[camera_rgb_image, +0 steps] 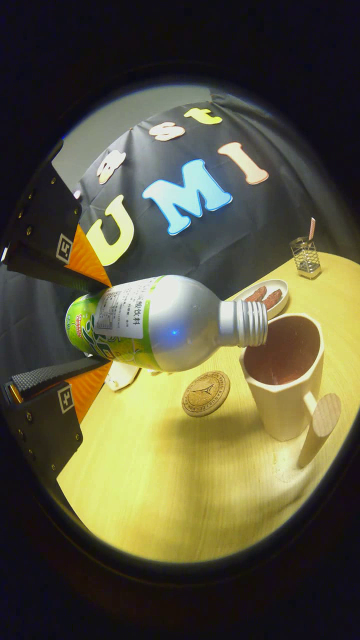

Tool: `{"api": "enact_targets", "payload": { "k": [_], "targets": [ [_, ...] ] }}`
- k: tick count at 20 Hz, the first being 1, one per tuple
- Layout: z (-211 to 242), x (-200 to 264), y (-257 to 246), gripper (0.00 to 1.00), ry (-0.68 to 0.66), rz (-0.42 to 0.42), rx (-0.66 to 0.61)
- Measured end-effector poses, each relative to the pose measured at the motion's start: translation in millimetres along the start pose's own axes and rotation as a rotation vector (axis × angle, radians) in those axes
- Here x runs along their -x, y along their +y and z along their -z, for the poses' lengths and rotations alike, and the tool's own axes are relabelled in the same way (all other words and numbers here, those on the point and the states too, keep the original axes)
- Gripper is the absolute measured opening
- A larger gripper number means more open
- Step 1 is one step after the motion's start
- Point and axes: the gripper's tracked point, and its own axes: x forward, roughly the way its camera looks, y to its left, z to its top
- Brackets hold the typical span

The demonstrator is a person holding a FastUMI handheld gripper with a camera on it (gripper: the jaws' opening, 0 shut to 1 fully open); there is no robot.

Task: Take the bottle from table, then pour the juice into the cup, finally place the bottle on the coaster

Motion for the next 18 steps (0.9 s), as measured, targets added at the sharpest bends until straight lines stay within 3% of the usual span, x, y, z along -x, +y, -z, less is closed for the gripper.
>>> {"api": "enact_targets", "payload": {
  "k": [8, 18],
  "targets": [
    [-14.3, 0.2, -25.2, 0.73, -0.064, 0.057, 0.218],
    [-35.3, 1.2, -78.8, 0.73, -0.088, 0.227, 0.603]
  ]
}}
